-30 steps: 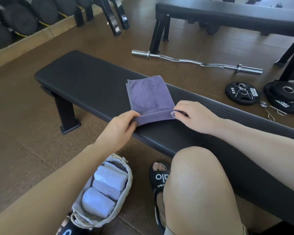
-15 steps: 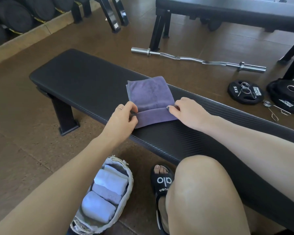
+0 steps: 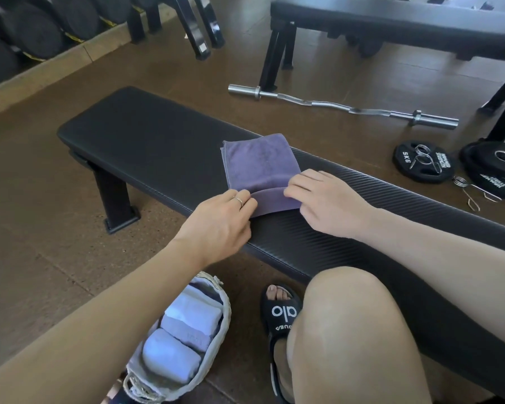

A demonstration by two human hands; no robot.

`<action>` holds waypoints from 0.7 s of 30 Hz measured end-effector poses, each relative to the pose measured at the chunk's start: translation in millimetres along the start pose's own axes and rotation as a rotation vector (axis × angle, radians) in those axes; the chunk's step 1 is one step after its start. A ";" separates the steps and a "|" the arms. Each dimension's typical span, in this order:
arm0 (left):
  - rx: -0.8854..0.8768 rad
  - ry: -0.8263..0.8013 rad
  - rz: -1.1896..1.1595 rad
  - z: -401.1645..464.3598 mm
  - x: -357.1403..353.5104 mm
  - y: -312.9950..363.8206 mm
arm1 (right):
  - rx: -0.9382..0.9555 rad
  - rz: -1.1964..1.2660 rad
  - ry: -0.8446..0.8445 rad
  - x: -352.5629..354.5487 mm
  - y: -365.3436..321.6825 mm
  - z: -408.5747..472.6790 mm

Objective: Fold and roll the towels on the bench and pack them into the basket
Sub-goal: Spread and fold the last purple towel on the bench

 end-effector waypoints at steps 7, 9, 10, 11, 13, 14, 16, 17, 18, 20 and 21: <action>0.049 0.001 0.070 3.4 -4.4 0.3 | -0.133 0.183 0.049 1.1 9.1 -7.9; 0.069 -0.018 0.062 4.8 -4.7 1.7 | -0.137 0.179 0.047 0.7 10.8 -7.6; 0.085 -0.038 0.056 5.9 -4.6 2.1 | -0.136 0.167 0.048 0.8 11.4 -8.1; 0.098 -0.054 0.060 7.2 -4.9 2.5 | -0.135 0.153 0.049 0.7 11.6 -8.4; 0.108 -0.063 0.072 8.7 -2.2 2.1 | -0.127 0.125 0.043 2.3 9.5 -7.5; 0.105 -0.065 0.063 9.3 1.0 1.8 | -0.124 0.117 0.038 4.2 8.8 -6.7; 0.126 -0.083 -0.027 7.0 5.7 -2.9 | -0.158 0.170 0.029 7.8 10.0 -7.9; 0.160 -0.107 -0.118 4.4 6.8 -8.0 | -0.203 0.227 0.033 9.5 12.3 -9.9; 0.206 -0.149 -0.221 1.0 5.1 -14.9 | -0.259 0.293 0.037 9.5 15.2 -12.4; 0.313 -0.236 -0.419 -5.2 -2.0 -29.7 | -0.357 0.427 0.025 4.4 17.3 -14.6; 0.367 -0.271 -0.505 -6.7 -6.8 -36.2 | -0.396 0.487 0.013 0.0 18.1 -13.9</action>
Point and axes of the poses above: each hand's wrist, its own z-axis towards the middle knuckle, its own x-axis out of the back of the hand, y = z × x, the point moved 9 cm from there along z, towards the middle knuckle, and after that the axes turned 9 degrees about x, right-handed, at the moved point
